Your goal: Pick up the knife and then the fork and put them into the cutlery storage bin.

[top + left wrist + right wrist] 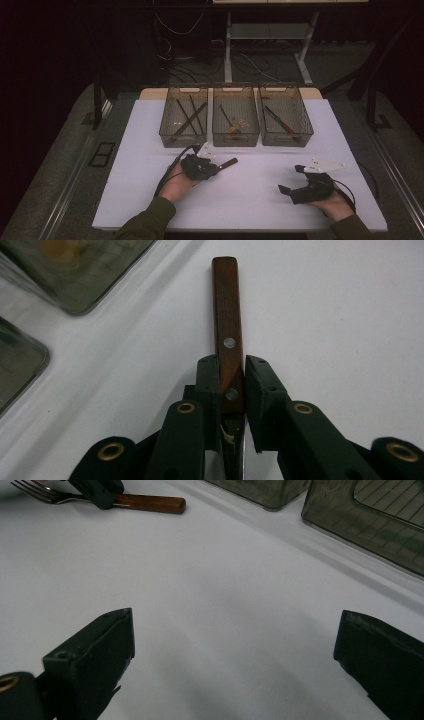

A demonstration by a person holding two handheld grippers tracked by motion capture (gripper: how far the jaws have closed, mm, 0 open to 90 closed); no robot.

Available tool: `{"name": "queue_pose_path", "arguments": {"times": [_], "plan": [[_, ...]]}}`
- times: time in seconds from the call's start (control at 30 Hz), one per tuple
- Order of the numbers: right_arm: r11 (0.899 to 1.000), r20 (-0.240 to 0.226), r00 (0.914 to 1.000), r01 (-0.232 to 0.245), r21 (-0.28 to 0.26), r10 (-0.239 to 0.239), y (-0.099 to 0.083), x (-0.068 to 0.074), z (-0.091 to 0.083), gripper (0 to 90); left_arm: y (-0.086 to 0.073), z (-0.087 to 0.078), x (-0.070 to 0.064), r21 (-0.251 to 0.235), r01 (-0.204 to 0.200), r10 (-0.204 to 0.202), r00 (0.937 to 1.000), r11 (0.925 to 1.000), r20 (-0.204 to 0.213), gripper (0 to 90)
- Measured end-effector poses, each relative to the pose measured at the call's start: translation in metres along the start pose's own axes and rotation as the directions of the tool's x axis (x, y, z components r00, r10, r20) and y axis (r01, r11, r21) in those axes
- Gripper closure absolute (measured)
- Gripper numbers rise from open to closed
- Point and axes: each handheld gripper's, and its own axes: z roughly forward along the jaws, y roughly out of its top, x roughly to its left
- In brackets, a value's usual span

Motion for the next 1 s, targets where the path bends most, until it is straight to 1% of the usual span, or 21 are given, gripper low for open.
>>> {"name": "queue_pose_path", "arguments": {"times": [0.1,0.2,0.23,0.27,0.3,0.33,0.37,0.43,0.5,0.6,0.7,0.77,0.87,0.93,1.0], "plan": [[1.000,-0.006,1.0000,-0.005,-0.001,0.005,0.000,-0.001,0.000,3.2,0.000,-0.002,0.001,0.015,-0.006,0.005,0.9998,0.9999,0.018,77.2],[1.000,-0.003,1.0000,-0.003,-0.005,0.003,0.001,-0.001,-0.001,3.2,0.000,-0.003,-0.001,0.019,-0.010,0.009,0.9995,0.9998,0.029,77.2],[1.000,-0.005,1.0000,-0.006,-0.009,0.006,0.001,0.000,-0.001,3.2,0.001,-0.003,-0.001,0.022,-0.030,0.029,0.9989,0.9993,0.038,77.2],[1.000,-0.007,1.0000,-0.007,-0.011,0.007,0.001,0.000,-0.002,3.2,0.002,-0.004,-0.002,0.016,-0.034,0.034,0.9985,0.9993,0.043,77.2],[1.000,-0.007,1.0000,-0.005,-0.015,0.005,0.001,0.000,-0.002,3.2,0.002,-0.004,-0.004,0.013,-0.018,0.017,0.9985,0.9998,0.051,77.2],[1.000,-0.009,0.9999,-0.004,-0.017,0.004,0.002,0.000,-0.002,3.2,0.004,-0.006,-0.004,0.015,-0.039,0.038,0.9977,0.9991,0.055,77.2],[1.000,-0.014,0.9999,-0.003,-0.018,0.002,0.002,0.000,-0.002,3.2,0.005,-0.007,-0.006,0.011,-0.031,0.030,0.9977,0.9994,0.061,77.2],[1.000,-0.019,0.9998,0.002,-0.020,-0.002,0.002,0.000,-0.002,3.2,0.006,-0.010,-0.008,0.000,-0.035,0.035,0.9966,0.9994,0.075,77.3],[1.000,-0.029,0.9996,0.006,-0.022,-0.007,0.003,0.000,-0.002,3.2,0.008,-0.012,-0.010,0.001,-0.047,0.047,0.9952,0.9989,0.086,77.3],[1.000,-0.042,0.9989,0.018,-0.018,-0.019,0.004,0.002,-0.002,3.2,0.010,-0.015,-0.013,-0.021,-0.048,0.050,0.9936,0.9986,0.101,77.3],[0.999,-0.052,0.9980,0.036,-0.020,-0.037,0.007,0.003,-0.002,3.2,0.013,-0.020,-0.016,-0.032,-0.062,0.065,0.9910,0.9976,0.117,77.3],[0.999,-0.056,0.9974,0.043,-0.021,-0.045,0.008,0.004,-0.002,3.2,0.016,-0.023,-0.019,-0.052,-0.062,0.068,0.9903,0.9967,0.121,77.3],[0.998,-0.062,0.9968,0.049,-0.025,-0.051,0.011,0.006,-0.002,3.2,0.020,-0.029,-0.021,-0.074,-0.072,0.081,0.9883,0.9946,0.129,77.3],[0.998,-0.077,0.9952,0.059,-0.030,-0.061,0.015,0.007,-0.002,3.2,0.023,-0.033,-0.023,-0.084,-0.081,0.092,0.9860,0.9932,0.139,77.3],[0.996,-0.103,0.9910,0.082,-0.033,-0.085,0.021,0.010,-0.003,3.2,0.026,-0.036,-0.026,-0.092,-0.092,0.105,0.9827,0.9915,0.152,77.3]]}}
